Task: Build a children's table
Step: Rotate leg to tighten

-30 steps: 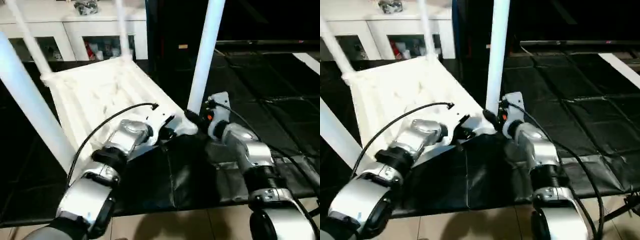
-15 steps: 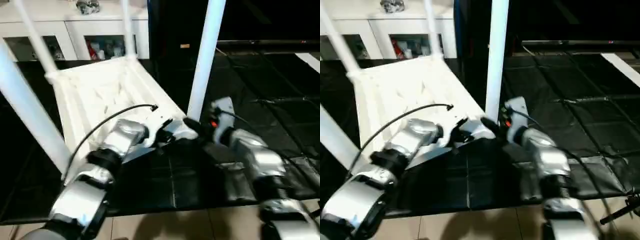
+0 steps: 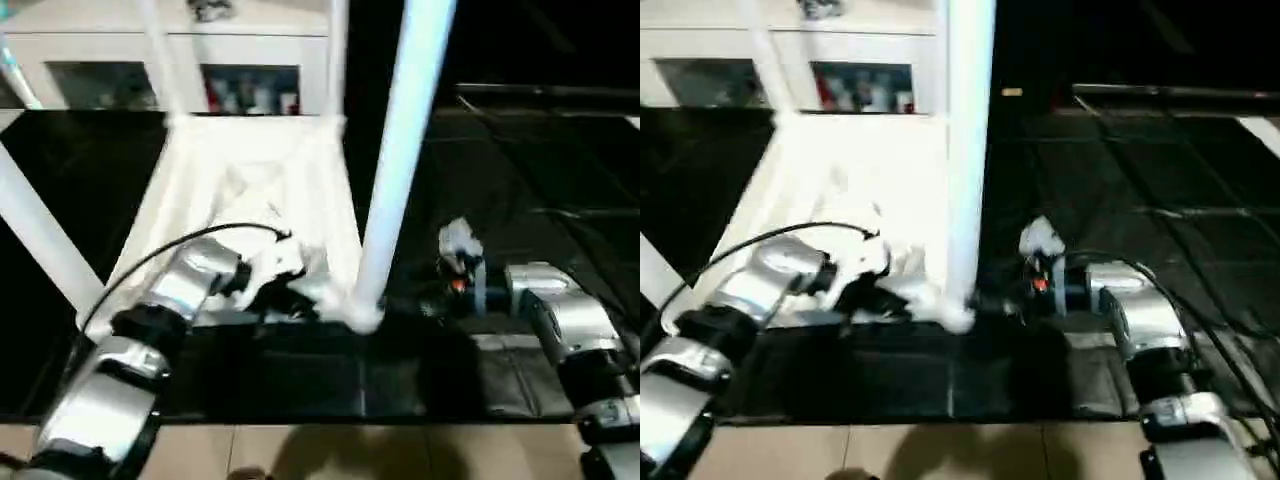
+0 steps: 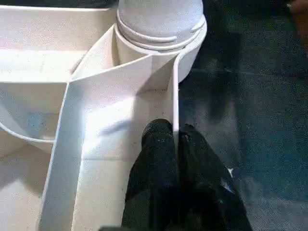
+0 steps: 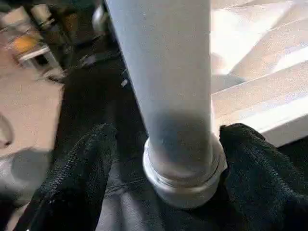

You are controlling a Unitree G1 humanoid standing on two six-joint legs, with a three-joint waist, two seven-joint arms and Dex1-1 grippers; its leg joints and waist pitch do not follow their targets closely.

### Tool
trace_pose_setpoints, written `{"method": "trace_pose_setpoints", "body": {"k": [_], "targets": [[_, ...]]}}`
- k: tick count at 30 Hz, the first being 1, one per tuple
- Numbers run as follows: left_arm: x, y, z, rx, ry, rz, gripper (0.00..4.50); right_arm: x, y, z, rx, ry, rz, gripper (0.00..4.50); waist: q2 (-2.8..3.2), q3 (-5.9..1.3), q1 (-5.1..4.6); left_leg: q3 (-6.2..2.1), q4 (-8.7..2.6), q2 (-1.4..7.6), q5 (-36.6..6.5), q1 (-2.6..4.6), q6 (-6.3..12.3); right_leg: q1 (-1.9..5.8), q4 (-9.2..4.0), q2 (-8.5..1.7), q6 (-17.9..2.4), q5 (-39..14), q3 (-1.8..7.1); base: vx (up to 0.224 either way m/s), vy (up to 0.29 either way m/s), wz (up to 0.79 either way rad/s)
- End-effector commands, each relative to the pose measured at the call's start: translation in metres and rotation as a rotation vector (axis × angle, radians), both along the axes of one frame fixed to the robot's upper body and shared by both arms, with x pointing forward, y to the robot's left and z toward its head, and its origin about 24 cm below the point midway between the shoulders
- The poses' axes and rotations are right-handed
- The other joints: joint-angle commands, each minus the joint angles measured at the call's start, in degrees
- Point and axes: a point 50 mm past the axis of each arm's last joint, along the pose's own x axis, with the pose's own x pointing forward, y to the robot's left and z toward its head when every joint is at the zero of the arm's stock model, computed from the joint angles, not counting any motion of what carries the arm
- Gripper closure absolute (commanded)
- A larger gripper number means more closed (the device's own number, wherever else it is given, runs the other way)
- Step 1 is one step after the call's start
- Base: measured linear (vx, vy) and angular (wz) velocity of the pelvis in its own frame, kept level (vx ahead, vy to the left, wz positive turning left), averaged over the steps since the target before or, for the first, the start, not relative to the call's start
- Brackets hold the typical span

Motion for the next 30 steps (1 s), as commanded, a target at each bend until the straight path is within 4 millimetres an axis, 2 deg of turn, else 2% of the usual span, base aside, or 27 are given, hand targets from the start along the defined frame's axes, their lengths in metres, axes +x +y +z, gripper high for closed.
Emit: {"method": "trace_pose_setpoints", "body": {"k": [1, 5, 16, 18, 20, 27, 30], "targets": [[-0.003, -0.013, 0.008, 0.015, -0.011, -0.153, 4.50, 0.002, 0.002, 0.002, -0.023, -0.024, 0.055, 1.00, -0.32, -4.16, -0.41, -0.07, -3.48, 1.91, -7.6, 0.37, 4.32, 3.49, -3.84, -4.36, -13.0, -9.1, 3.19, 0.000, 0.000, 0.00], [-0.004, -0.012, 0.008, 0.026, -0.009, -0.186, 4.50, 0.004, 0.005, 0.001, -0.027, -0.036, 0.078, 1.31, -0.43, -4.20, -0.22, -0.05, -3.47, 1.83, -7.4, 0.33, 3.70, 3.49, -3.91, -4.35, -12.3, -10.3, 3.25, 0.000, 0.000, 0.00], [-0.009, -0.016, 0.004, 0.037, -0.003, -0.248, 4.50, 0.005, 0.017, -0.002, -0.021, -0.030, 0.163, 2.26, -0.68, -4.30, -0.39, -0.08, -3.37, 1.85, -6.4, 0.14, 4.42, 3.60, -3.57, -4.29, -12.6, -8.8, 3.19, 0.000, 0.000, 0.00], [-0.009, -0.015, 0.004, 0.038, -0.003, -0.247, 4.50, 0.004, 0.018, -0.002, -0.015, -0.021, 0.181, 2.26, -0.68, -4.31, -0.35, -0.06, -3.34, 1.80, -6.4, 0.16, 4.46, 3.61, -3.60, -4.31, -12.4, -9.3, 3.18, 0.000, 0.000, 0.00], [-0.009, -0.015, 0.003, 0.040, -0.004, -0.247, 4.50, 0.004, 0.018, -0.002, -0.014, -0.019, 0.190, 2.46, -0.64, -4.32, -0.34, -0.08, -3.34, 1.83, -6.3, 0.17, 4.51, 3.56, -3.61, -4.28, -12.4, -9.4, 3.19, 0.000, 0.000, 0.00], [-0.008, -0.015, 0.001, 0.035, 0.001, -0.211, 4.50, 0.001, 0.016, -0.005, -0.001, 0.005, 0.206, 2.52, -0.65, -4.34, -0.30, -0.08, -3.33, 1.83, -6.3, 0.23, 4.45, 3.56, -3.59, -4.25, -12.4, -9.5, 3.18, 0.000, 0.000, 0.00], [-0.002, -0.023, -0.001, -0.005, 0.010, -0.074, 4.50, -0.004, 0.016, -0.010, 0.030, 0.041, 0.146, 2.52, -0.67, -4.29, -0.21, -0.01, -3.27, 1.79, -6.2, 0.22, 4.58, 3.60, -3.66, -4.21, -12.5, -9.2, 3.19, 0.000, 0.000, 0.00]]}}
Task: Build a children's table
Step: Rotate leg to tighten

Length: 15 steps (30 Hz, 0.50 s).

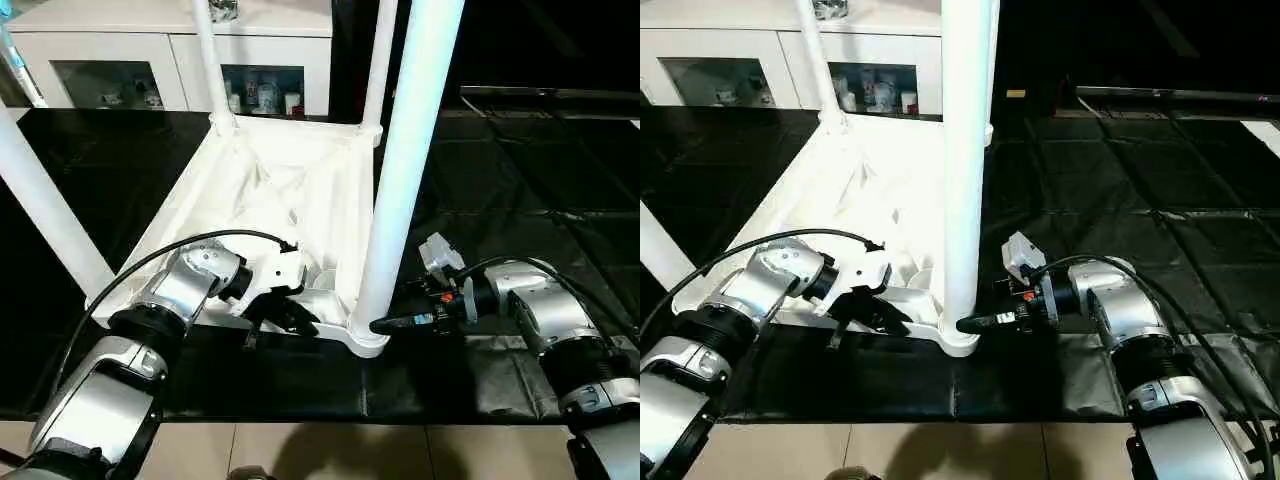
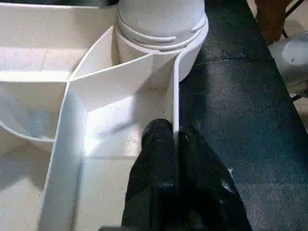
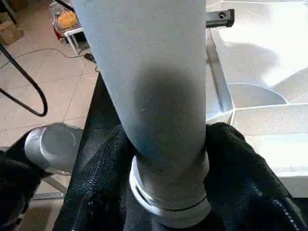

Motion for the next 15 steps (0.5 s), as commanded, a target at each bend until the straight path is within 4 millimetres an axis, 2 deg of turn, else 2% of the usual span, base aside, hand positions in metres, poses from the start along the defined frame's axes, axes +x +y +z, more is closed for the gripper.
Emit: {"method": "trace_pose_setpoints", "body": {"k": [1, 2, 3, 4, 5, 6, 8, 9, 11, 12, 14, 15], "targets": [[0.006, -0.021, 0.000, -0.031, 0.004, 0.099, 4.50, -0.006, 0.007, -0.006, 0.049, 0.064, -0.067, 2.52, -0.57, -4.24, -0.56, 0.00, -3.38, 1.80, -6.0, 0.26, 4.54, 3.58, -3.66, -4.05, -12.5, -8.9, 3.21, 0.000, 0.000, 0.00], [0.006, -0.021, 0.000, -0.032, 0.004, 0.102, 4.50, -0.006, 0.007, -0.007, 0.049, 0.065, -0.070, 2.52, -0.59, -4.07, -0.29, -0.04, -3.46, 1.91, -6.6, 0.39, 4.44, 3.47, -3.99, -4.19, -12.1, -10.5, 3.23, 0.000, 0.000, 0.00], [0.009, -0.027, -0.001, -0.056, 0.012, 0.174, 4.50, -0.007, 0.011, -0.012, 0.052, 0.068, -0.146, 2.52, -0.75, -4.01, -0.35, -0.05, -3.60, 1.79, -7.4, 0.33, 3.86, 3.69, -4.19, -4.25, -11.3, -12.8, 3.17, 0.000, 0.000, 0.00], [0.009, -0.030, -0.001, -0.064, 0.014, 0.194, 4.50, -0.007, 0.012, -0.013, 0.051, 0.068, -0.170, 2.52, -0.57, -3.77, -0.49, -0.11, -3.77, 1.62, -8.8, 0.37, 3.12, 3.57, -4.74, -4.30, -10.2, -16.2, 3.07, 0.000, 0.000, 0.00], [0.010, -0.032, -0.001, -0.071, 0.017, 0.213, 4.50, -0.007, 0.014, -0.015, 0.051, 0.068, -0.193, 2.52, -0.74, -3.79, -0.68, -0.08, -3.79, 1.51, -9.0, 0.42, 2.80, 3.65, -4.87, -4.29, -9.5, -17.7, 3.04, 0.000, 0.000, 0.00], [0.011, -0.034, -0.001, -0.079, 0.019, 0.233, 4.50, -0.007, 0.016, -0.017, 0.051, 0.068, -0.217, 2.52, -0.76, -3.56, -1.04, -0.17, -3.91, 1.35, -10.2, 0.41, 2.34, 3.60, -5.43, -4.41, -8.2, -21.9, 2.88, 0.000, 0.000, 0.00], [0.013, -0.043, 0.000, -0.109, 0.024, 0.306, 4.50, -0.005, 0.026, -0.022, 0.051, 0.072, -0.313, 2.52, -0.87, -3.60, -1.48, -0.25, -3.87, 1.09, -10.2, 0.33, 2.14, 3.69, -5.82, -4.40, -6.7, -24.7, 2.82, 0.000, 0.000, 0.00], [0.015, -0.052, 0.002, -0.140, 0.033, 0.367, 4.50, -0.002, 0.035, -0.025, 0.053, 0.081, -0.401, 2.52, -0.75, -3.42, -1.98, -0.19, -3.97, 1.07, -10.0, 0.29, 1.92, 3.49, -5.93, -4.14, -6.1, -25.2, 2.89, 0.000, 0.000, 0.00], [0.016, -0.060, 0.003, -0.164, 0.042, 0.413, 4.50, 0.000, 0.043, -0.027, 0.056, 0.092, -0.471, 2.52, -0.93, -3.50, -2.80, -0.43, -4.06, 0.79, -10.6, 0.19, 1.58, 3.62, -6.23, -4.10, -5.3, -27.2, 2.56, 0.000, 0.000, 0.00], [0.018, -0.066, 0.005, -0.177, 0.037, 0.455, 4.50, 0.002, 0.049, -0.027, 0.059, 0.093, -0.523, 2.53, -0.71, -3.49, -3.09, -0.47, -4.08, 0.82, -10.8, 0.32, 1.57, 3.41, -6.39, -4.11, -5.2, -27.3, 2.59, 0.000, 0.000, 0.00], [0.021, -0.073, 0.007, -0.193, 0.028, 0.518, 4.50, 0.006, 0.057, -0.027, 0.067, 0.098, -0.584, 2.53, -0.75, -3.54, -3.67, -0.46, -4.00, 0.68, -11.0, 0.29, 1.77, 3.36, -6.46, -4.04, -5.2, -27.3, 2.55, 0.000, 0.000, 0.00], [0.024, -0.084, 0.012, -0.219, 0.015, 0.594, 4.50, 0.016, 0.066, -0.027, 0.079, 0.107, -0.710, 2.53, -0.65, -3.63, -3.90, -0.44, -3.94, 0.67, -10.9, 0.33, 2.26, 3.32, -6.48, -4.00, -5.4, -26.6, 2.55, 0.000, 0.000, 0.00]]}}
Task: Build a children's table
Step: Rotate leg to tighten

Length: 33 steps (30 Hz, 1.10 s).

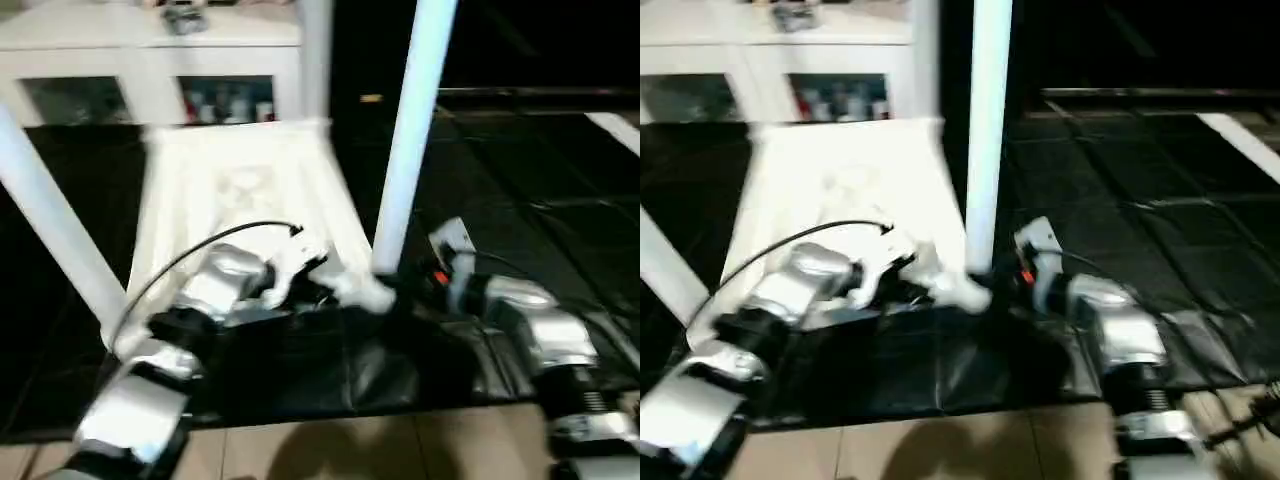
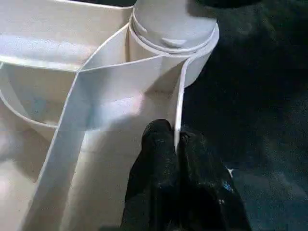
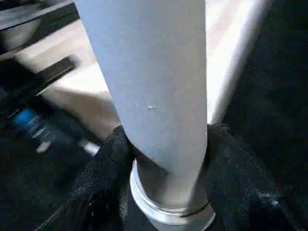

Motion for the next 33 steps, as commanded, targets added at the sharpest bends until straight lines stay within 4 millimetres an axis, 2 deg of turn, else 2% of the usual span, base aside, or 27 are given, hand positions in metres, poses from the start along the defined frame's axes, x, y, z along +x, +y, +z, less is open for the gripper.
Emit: {"method": "trace_pose_setpoints", "body": {"k": [1, 3, 6, 7, 8, 9, 10, 13, 15, 17, 19, 20, 24, 26, 27, 28, 29, 30, 31, 32, 33], "targets": [[0.005, -0.045, 0.022, -0.136, -0.064, 0.052, 4.50, -0.001, 0.056, -0.012, 0.074, 0.093, 0.041, 2.53, -0.74, -3.37, 0.08, -0.43, -3.91, 0.85, -10.9, -0.25, 2.29, 2.72, -6.20, -4.07, -6.3, -25.6, 2.61, 0.000, 0.000, 0.00], [0.005, -0.051, 0.024, -0.141, -0.073, 0.080, 4.50, 0.005, 0.059, -0.012, 0.087, 0.099, -0.029, 2.53, -0.81, -3.63, -0.22, -0.51, -3.85, 0.68, -9.5, -0.56, 2.35, 3.07, -5.96, -4.03, -6.9, -23.2, 2.47, 0.000, 0.000, 0.00], [0.004, -0.055, 0.025, -0.122, -0.098, 0.070, 4.50, 0.007, 0.059, -0.013, 0.078, 0.095, -0.066, 2.53, -0.82, -3.75, -0.20, -0.23, -3.66, 0.70, -8.1, -0.42, 3.84, 2.97, -5.61, -3.91, -8.5, -18.0, 2.81, 0.000, 0.000, 0.00], [0.003, -0.055, 0.025, -0.117, -0.102, 0.062, 4.50, 0.006, 0.060, -0.013, 0.079, 0.092, -0.066, 2.18, -0.89, -3.86, -0.12, -0.28, -3.70, 0.71, -6.8, -0.71, 4.38, 3.33, -5.24, -3.93, -9.0, -15.6, 2.83, 0.000, 0.000, 0.00], [0.003, -0.055, 0.025, -0.112, -0.105, 0.057, 4.50, 0.005, 0.061, -0.012, 0.079, 0.087, -0.061, 2.18, -0.85, -3.90, -0.03, -0.27, -3.65, 0.71, -6.2, -0.77, 4.59, 3.38, -5.10, -3.91, -9.2, -14.5, 2.85, 0.000, 0.000, 0.00], [0.003, -0.053, 0.025, -0.103, -0.109, 0.054, 4.50, 0.002, 0.060, -0.013, 0.063, 0.082, -0.051, 1.97, -0.83, -3.84, 0.02, -0.24, -3.65, 0.73, -5.9, -0.77, 4.88, 3.41, -5.05, -3.95, -9.5, -13.6, 2.86, 0.000, 0.000, 0.00], [0.003, -0.052, 0.025, -0.100, -0.111, 0.052, 4.50, 0.001, 0.059, -0.013, 0.058, 0.080, -0.048, 1.81, -0.80, -3.80, 0.10, -0.21, -3.66, 0.75, -5.8, -0.74, 4.96, 3.38, -5.10, -3.93, -9.5, -13.5, 2.87, 0.000, 0.000, 0.00], [0.002, -0.042, 0.021, -0.060, -0.120, 0.027, 4.50, -0.002, 0.051, -0.014, 0.056, 0.057, -0.034, 1.74, -0.62, -3.73, 0.24, -0.26, -3.83, 0.95, -6.8, -0.59, 4.83, 3.35, -5.19, -3.99, -9.4, -14.4, 2.89, 0.000, 0.000, 0.00], [0.001, -0.035, 0.019, -0.045, -0.123, -0.003, 4.50, -0.004, 0.043, -0.014, 0.051, 0.038, -0.013, 1.36, -0.57, -3.68, 0.26, -0.30, -3.93, 0.97, -7.5, -0.56, 4.70, 3.36, -5.35, -4.02, -9.3, -15.1, 2.88, 0.000, 0.000, 0.00], [0.000, -0.031, 0.018, -0.039, -0.121, -0.016, 4.50, -0.006, 0.038, -0.013, 0.050, 0.026, 0.009, 1.33, -0.68, -3.64, 0.29, -0.22, -3.89, 0.97, -7.9, -0.52, 4.79, 3.31, -5.40, -4.01, -9.2, -15.4, 2.94, 0.000, 0.000, 0.00], [-0.002, -0.021, 0.016, -0.027, -0.129, -0.064, 4.50, -0.011, 0.027, -0.010, 0.061, 0.017, 0.080, 1.22, -0.73, -3.57, 0.38, -0.23, -3.98, 1.07, -8.2, -0.52, 4.78, 3.35, -5.41, -4.04, -9.2, -15.7, 2.96, 0.000, 0.000, 0.00], [-0.003, -0.017, 0.016, -0.021, -0.129, -0.086, 4.50, -0.014, 0.022, -0.008, 0.064, 0.012, 0.115, 0.94, -0.73, -3.58, 0.55, -0.23, -3.95, 1.03, -8.5, -0.47, 5.00, 3.40, -5.57, -4.04, -8.9, -16.3, 2.96, 0.000, 0.000, 0.00], [-0.008, -0.004, 0.016, -0.016, -0.128, -0.195, 4.50, -0.019, -0.002, 0.003, 0.070, -0.017, 0.229, 0.72, -0.77, -3.55, 0.76, -0.24, -3.96, 1.11, -8.8, -0.53, 4.97, 3.34, -5.54, -4.07, -8.6, -17.3, 2.94, 0.000, 0.000, 0.00], [-0.012, 0.004, 0.016, -0.007, -0.108, -0.265, 4.50, -0.021, -0.014, 0.010, 0.059, -0.021, 0.298, 0.59, -0.69, -3.58, 0.99, -0.18, -3.84, 1.23, -8.8, -0.58, 5.29, 3.37, -5.41, -4.03, -9.0, -16.7, 2.93, 0.000, 0.000, 0.00], [-0.014, 0.006, 0.016, -0.008, -0.114, -0.308, 4.50, -0.020, -0.018, 0.011, 0.042, -0.020, 0.312, 0.39, -0.52, -3.65, 1.25, -0.21, -3.84, 1.44, -8.5, -0.52, 5.29, 3.20, -5.24, -4.02, -9.3, -15.9, 2.91, 0.000, 0.000, 0.00], [-0.016, 0.008, 0.016, -0.013, -0.107, -0.351, 4.50, -0.020, -0.021, 0.012, 0.021, -0.025, 0.332, 0.29, -0.97, -3.68, 1.20, -0.12, -3.83, 1.50, -8.3, -0.50, 5.23, 3.16, -5.14, -3.98, -9.5, -15.3, 2.95, 0.000, 0.000, 0.00], [-0.019, 0.011, 0.017, -0.017, -0.095, -0.392, 4.50, -0.020, -0.024, 0.013, -0.002, -0.032, 0.354, 0.29, -0.81, -3.72, 1.43, -0.20, -3.81, 1.52, -8.1, -0.46, 5.16, 3.13, -4.99, -4.11, -9.9, -15.0, 2.93, 0.000, 0.000, 0.00], [-0.019, 0.011, 0.017, -0.017, -0.095, -0.392, 4.50, -0.020, -0.024, 0.013, -0.002, -0.032, 0.354, 0.21, -0.76, -3.89, 1.71, -0.14, -3.73, 1.60, -7.2, -0.41, 5.04, 3.18, -4.75, -4.20, -10.3, -13.4, 3.05, 0.000, 0.000, 0.00], [-0.022, 0.014, 0.017, -0.011, -0.084, -0.437, 4.50, -0.019, -0.027, 0.015, -0.021, -0.030, 0.389, 0.13, -0.65, -3.95, 2.00, -0.11, -3.64, 1.77, -6.4, -0.18, 5.08, 2.89, -4.31, -4.07, -11.6, -10.6, 3.11, 0.000, 0.000, 0.00], [-0.023, 0.017, 0.018, 0.002, -0.077, -0.466, 4.50, -0.020, -0.028, 0.017, -0.023, -0.036, 0.433, 0.13, -0.82, -3.96, 2.05, -0.05, -3.60, 1.76, -6.2, -0.27, 5.27, 2.95, -4.24, -4.04, -11.9, -9.7, 3.09, 0.000, 0.000, 0.00], [-0.023, 0.018, 0.018, 0.013, -0.073, -0.485, 4.50, -0.021, -0.027, 0.019, -0.020, -0.041, 0.470, 0.13, -0.71, -3.97, 2.41, -0.02, -3.51, 1.77, -6.2, -0.35, 5.53, 2.99, -3.99, -4.01, -12.5, -8.6, 3.09, 0.000, 0.000, 0.00]]}}
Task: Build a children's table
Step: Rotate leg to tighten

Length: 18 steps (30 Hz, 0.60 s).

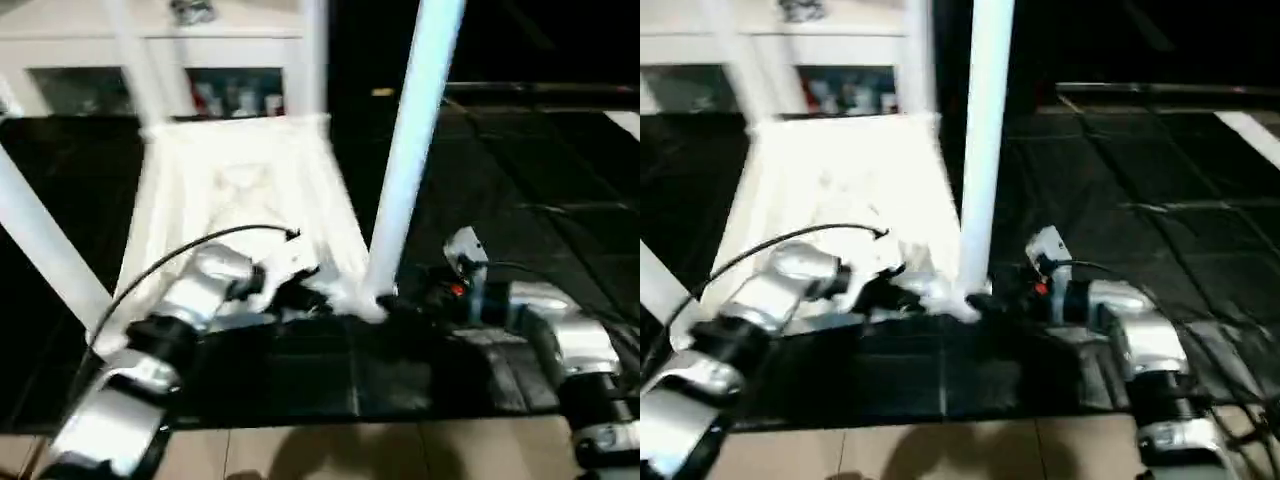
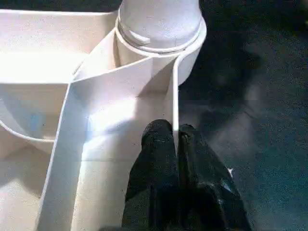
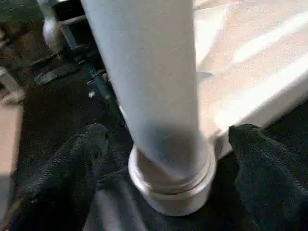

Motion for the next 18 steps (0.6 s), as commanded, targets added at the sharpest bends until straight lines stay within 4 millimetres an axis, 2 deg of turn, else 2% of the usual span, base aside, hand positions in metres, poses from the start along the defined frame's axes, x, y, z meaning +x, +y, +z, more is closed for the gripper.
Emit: {"method": "trace_pose_setpoints", "body": {"k": [1, 8, 9, 11, 13, 17, 18], "targets": [[-0.004, -0.012, 0.009, -0.019, -0.015, -0.128, 4.50, 0.001, 0.001, 0.006, -0.005, -0.021, 0.067, 0.13, -0.46, -4.14, -0.21, 0.01, -3.18, 1.84, -6.1, 0.13, 5.40, 3.50, -3.72, -4.12, -12.4, -8.1, 3.17, 0.000, 0.000, 0.00], [-0.005, -0.007, 0.009, 0.052, -0.025, -0.238, 4.50, 0.002, 0.009, 0.009, -0.021, -0.017, 0.238, 0.13, -0.51, -4.09, 0.31, -0.04, -3.20, 1.79, -7.2, 0.10, 4.67, 3.57, -3.87, -4.29, -12.0, -10.1, 3.16, 0.000, 0.000, 0.00], [-0.005, -0.007, 0.009, 0.057, -0.028, -0.244, 4.50, 0.002, 0.010, 0.008, -0.023, -0.015, 0.249, 0.39, -0.52, -4.09, 0.38, -0.03, -3.16, 1.78, -7.3, 0.09, 4.52, 3.53, -3.90, -4.32, -11.9, -10.5, 3.16, 0.000, 0.000, 0.00], [-0.005, -0.007, 0.009, 0.069, -0.031, -0.267, 4.50, 0.002, 0.013, 0.006, -0.035, 0.000, 0.283, 0.39, -0.51, -4.06, 0.42, -0.04, -3.17, 1.71, -7.3, 0.06, 4.42, 3.55, -3.97, -4.30, -11.6, -11.1, 3.14, 0.000, 0.000, 0.00], [-0.005, -0.006, 0.009, 0.073, -0.030, -0.281, 4.50, 0.003, 0.014, 0.005, -0.044, 0.011, 0.305, 0.72, -0.49, -4.12, 0.38, -0.10, -3.19, 1.82, -7.5, 0.09, 4.06, 3.55, -3.88, -4.31, -11.8, -11.1, 3.14, 0.000, 0.000, 0.00], [-0.004, -0.005, 0.009, 0.077, -0.030, -0.289, 4.50, 0.004, 0.017, 0.003, -0.040, 0.027, 0.333, 0.85, -0.46, -4.22, 0.49, -0.08, -3.11, 1.81, -7.0, 0.07, 4.25, 3.60, -3.70, -4.31, -12.1, -9.9, 3.17, 0.000, 0.000, 0.00], [-0.004, -0.004, 0.008, 0.081, -0.031, -0.291, 4.50, 0.005, 0.018, 0.003, -0.036, 0.030, 0.340, 1.09, -0.48, -4.27, 0.49, -0.12, -3.09, 1.84, -6.6, 0.04, 4.40, 3.65, -3.55, -4.28, -12.4, -9.0, 3.15, 0.000, 0.000, 0.00]]}}
